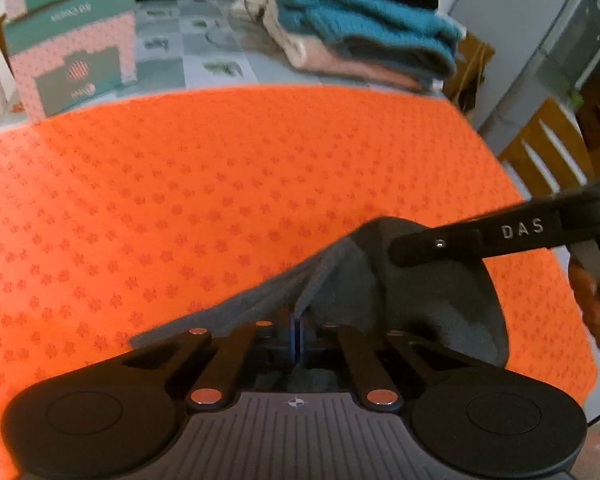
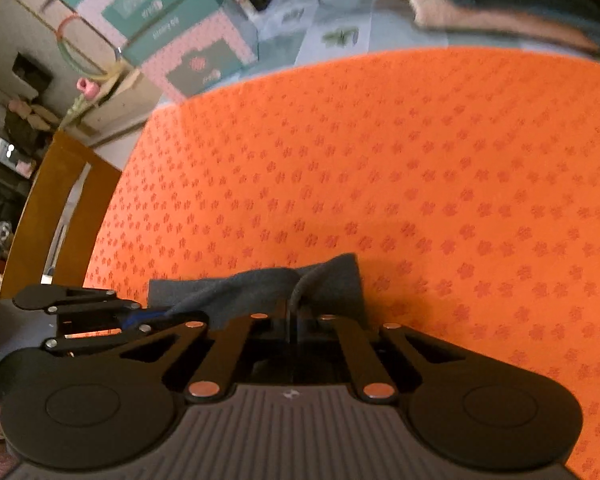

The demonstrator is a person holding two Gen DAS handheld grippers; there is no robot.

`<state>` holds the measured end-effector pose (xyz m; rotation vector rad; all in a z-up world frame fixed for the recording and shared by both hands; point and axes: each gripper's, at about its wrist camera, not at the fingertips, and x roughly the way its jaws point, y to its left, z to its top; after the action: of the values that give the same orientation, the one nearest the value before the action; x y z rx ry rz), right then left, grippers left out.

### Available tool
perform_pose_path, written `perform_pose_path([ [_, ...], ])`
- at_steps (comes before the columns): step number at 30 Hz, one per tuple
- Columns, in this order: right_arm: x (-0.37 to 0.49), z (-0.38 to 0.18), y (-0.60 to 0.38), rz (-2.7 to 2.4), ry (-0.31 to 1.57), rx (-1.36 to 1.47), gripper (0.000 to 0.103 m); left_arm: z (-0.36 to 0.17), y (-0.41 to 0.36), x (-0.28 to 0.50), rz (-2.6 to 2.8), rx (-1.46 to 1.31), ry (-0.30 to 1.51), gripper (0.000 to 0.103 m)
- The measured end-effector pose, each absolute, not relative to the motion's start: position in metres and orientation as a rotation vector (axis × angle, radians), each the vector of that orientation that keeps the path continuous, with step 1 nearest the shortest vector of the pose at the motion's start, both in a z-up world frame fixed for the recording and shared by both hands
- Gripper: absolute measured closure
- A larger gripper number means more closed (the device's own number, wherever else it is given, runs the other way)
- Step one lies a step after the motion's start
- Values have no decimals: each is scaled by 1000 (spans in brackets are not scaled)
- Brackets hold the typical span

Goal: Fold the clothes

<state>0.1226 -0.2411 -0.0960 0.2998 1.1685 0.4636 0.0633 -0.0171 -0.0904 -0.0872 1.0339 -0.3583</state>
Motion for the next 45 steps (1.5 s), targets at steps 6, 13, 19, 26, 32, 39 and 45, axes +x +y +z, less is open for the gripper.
perform_pose_path([
  [6,92,-44,-283,387,977,360,100,-38,-7,67,-329,-130,910,99],
  [13,44,22,-343,241,750,402,100,30,-16,92,-336,-89,728,99],
  [19,-12,33,-396,58,675,456,100,44,-19,127,-290,-76,721,99],
  [26,-59,-26,-416,-29,829,529,100,-7,-9,146,-288,-206,824,97],
  [32,-60,-68,-397,-30,965,470,98,-34,2,129,-255,-205,901,89],
  [39,-30,-24,-387,62,905,258,72,-37,39,92,-244,-263,941,58],
  [45,23,-4,-377,165,903,182,68,-41,52,75,-237,-296,972,46],
])
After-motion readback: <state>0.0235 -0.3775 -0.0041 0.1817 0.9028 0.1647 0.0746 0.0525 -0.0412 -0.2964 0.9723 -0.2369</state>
